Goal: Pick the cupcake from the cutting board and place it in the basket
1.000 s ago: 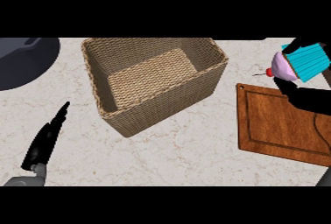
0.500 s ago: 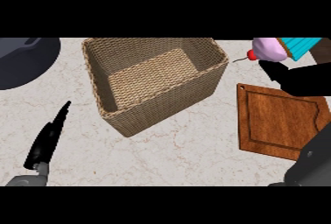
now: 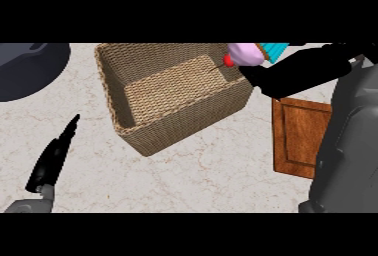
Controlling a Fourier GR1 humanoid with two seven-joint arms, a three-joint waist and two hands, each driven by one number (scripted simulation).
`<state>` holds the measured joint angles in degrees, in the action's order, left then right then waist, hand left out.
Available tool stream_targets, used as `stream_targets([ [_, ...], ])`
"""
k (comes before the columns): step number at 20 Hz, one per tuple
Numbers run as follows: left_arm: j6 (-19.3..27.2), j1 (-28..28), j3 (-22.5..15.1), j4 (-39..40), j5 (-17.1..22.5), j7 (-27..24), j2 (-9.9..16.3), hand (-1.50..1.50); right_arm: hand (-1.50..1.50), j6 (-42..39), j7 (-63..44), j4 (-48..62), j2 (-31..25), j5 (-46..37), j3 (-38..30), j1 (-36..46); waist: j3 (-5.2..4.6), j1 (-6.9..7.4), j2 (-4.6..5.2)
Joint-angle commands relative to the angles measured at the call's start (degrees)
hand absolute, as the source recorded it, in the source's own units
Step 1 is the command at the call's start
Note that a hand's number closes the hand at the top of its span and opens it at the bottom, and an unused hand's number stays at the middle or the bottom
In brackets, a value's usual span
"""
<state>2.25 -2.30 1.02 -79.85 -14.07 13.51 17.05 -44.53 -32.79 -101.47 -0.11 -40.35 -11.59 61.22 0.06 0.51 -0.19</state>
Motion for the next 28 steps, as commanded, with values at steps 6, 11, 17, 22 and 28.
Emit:
stream_targets([
  [6,-1.6,1.8,0.0,-1.0,-0.4,-0.4,-0.2,0.0,1.5,14.1,0.3,12.7,0.1,-4.3,13.9,-1.9,-0.09,0.54,0.29],
  [11,-0.5,-1.0,1.0,3.0,-0.9,-1.6,-1.4,0.0,1.5,21.2,-0.4,19.7,0.1,-7.8,19.0,-0.6,-0.12,0.21,0.37],
  [17,-1.8,1.2,1.0,-0.9,-1.3,0.2,-0.9,0.0,-1.5,28.6,1.3,29.6,0.1,-3.2,17.4,1.7,-0.08,0.55,0.32],
  [22,-1.8,2.3,1.0,-1.3,-1.6,-1.2,-1.6,0.0,-1.5,38.5,3.6,32.7,0.1,-1.1,20.5,1.8,-0.09,0.6,0.31],
  [28,-1.7,-0.1,1.1,-1.6,-1.8,2.4,-2.2,0.0,-1.5,49.4,0.7,34.2,0.1,-0.2,14.1,2.8,-0.06,0.51,0.4],
])
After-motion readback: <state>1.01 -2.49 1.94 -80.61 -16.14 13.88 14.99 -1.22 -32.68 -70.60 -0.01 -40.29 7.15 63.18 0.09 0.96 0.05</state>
